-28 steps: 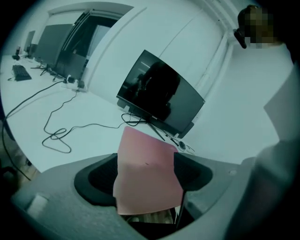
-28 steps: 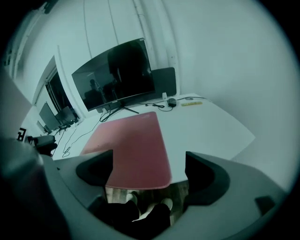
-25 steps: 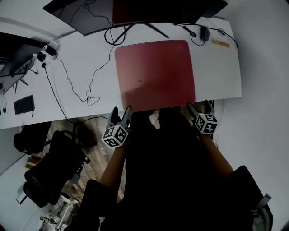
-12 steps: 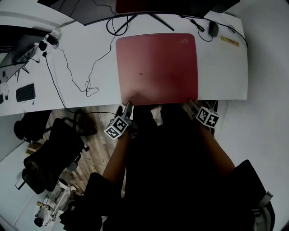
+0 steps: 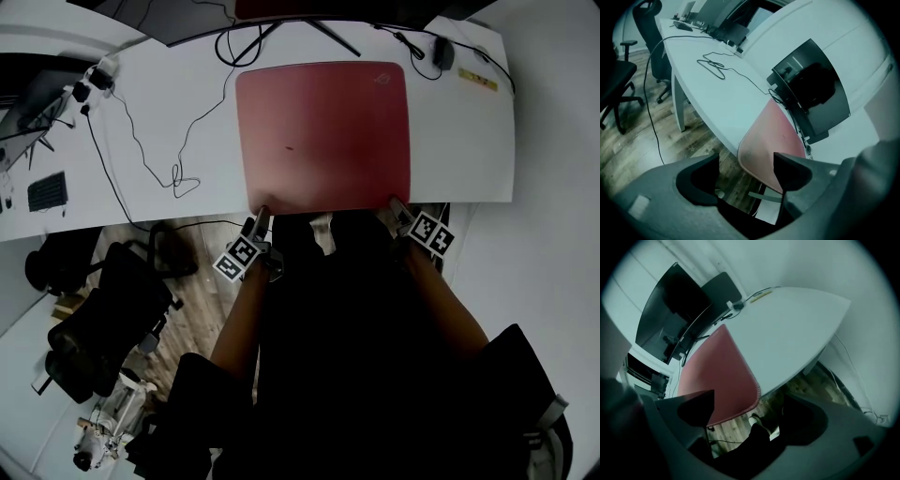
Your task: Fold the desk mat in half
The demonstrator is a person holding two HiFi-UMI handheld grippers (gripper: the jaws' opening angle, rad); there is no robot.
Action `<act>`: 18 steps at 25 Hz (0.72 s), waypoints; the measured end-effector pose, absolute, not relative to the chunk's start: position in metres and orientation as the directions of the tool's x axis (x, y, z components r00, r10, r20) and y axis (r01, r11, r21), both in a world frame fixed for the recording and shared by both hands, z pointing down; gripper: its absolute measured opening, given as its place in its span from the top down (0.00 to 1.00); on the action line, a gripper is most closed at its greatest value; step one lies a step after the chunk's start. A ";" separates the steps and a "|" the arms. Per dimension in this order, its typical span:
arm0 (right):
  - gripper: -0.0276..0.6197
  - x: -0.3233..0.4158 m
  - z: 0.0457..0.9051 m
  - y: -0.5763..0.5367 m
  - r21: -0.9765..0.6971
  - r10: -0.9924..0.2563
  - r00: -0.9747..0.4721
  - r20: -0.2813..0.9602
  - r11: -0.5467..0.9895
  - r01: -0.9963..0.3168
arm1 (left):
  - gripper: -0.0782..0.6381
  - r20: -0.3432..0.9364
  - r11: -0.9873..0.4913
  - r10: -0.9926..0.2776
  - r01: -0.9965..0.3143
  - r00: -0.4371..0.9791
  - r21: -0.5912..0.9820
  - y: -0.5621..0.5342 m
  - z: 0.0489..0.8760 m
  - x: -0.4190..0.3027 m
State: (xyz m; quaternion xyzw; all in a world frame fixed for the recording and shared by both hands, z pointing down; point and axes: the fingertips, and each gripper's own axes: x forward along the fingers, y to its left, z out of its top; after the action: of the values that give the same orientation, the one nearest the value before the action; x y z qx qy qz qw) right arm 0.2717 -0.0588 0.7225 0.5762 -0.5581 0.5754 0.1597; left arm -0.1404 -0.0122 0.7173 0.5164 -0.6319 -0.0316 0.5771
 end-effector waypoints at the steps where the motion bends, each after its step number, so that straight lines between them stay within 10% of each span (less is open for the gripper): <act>1: 0.25 0.273 0.725 -0.058 -0.467 -0.458 -0.287 0.841 -0.347 -0.813 | 0.39 0.698 0.464 -0.686 -0.616 0.205 0.637 -0.012 0.719 -0.140; 7: 0.44 0.263 0.728 -0.065 -0.533 -0.474 -0.333 0.815 -0.385 -0.754 | 0.40 0.702 0.465 -0.677 -0.610 0.221 0.641 -0.018 0.722 -0.143; 10: 0.54 0.262 0.732 -0.060 -0.527 -0.469 -0.323 0.822 -0.413 -0.743 | 0.65 0.712 0.466 -0.653 -0.604 0.259 0.647 -0.017 0.726 -0.138; 18: 0.76 0.265 0.732 -0.053 -0.547 -0.470 -0.328 0.820 -0.475 -0.689 | 0.75 0.700 0.502 -0.656 -0.528 0.283 0.684 -0.015 0.723 -0.139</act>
State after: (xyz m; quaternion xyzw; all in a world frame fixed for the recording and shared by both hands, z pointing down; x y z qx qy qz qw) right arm 0.2650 -0.0528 0.7322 0.5734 -0.5051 0.6393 0.0857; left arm -0.1387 -0.0151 0.7227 0.4962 -0.5968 -0.0508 0.6286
